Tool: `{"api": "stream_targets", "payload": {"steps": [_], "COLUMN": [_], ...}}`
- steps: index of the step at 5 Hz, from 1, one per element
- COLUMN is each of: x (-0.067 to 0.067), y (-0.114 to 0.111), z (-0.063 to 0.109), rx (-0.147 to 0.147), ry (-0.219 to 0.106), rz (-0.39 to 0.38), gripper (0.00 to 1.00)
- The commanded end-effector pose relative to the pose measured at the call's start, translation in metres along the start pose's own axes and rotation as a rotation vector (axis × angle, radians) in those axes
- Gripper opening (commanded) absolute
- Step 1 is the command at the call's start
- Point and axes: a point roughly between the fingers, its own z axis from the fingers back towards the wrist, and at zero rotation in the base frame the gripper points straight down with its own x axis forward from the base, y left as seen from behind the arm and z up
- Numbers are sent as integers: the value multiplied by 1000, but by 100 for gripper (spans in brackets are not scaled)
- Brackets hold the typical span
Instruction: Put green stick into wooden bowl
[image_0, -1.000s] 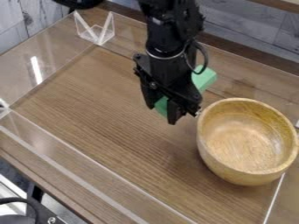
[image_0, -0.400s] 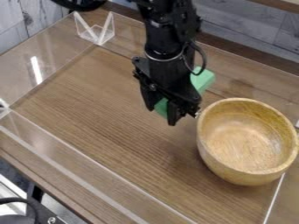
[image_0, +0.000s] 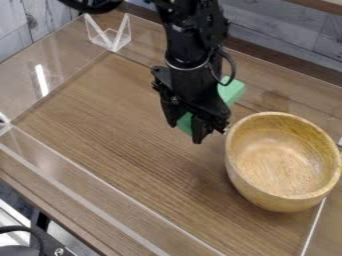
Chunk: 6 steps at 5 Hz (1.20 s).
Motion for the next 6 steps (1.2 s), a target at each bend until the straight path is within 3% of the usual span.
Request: {"api": "stream_targets", "payload": {"steps": [1, 3, 4, 6], "x": [6, 5, 12, 23], "y": [3, 2, -13, -74], "z": [5, 2, 13, 12], "rx": [-1, -10, -32, -66], "ry": [-29, -23, -46, -54], "rz": [13, 19, 23, -28], "gripper": [0, 0, 0, 0]}}
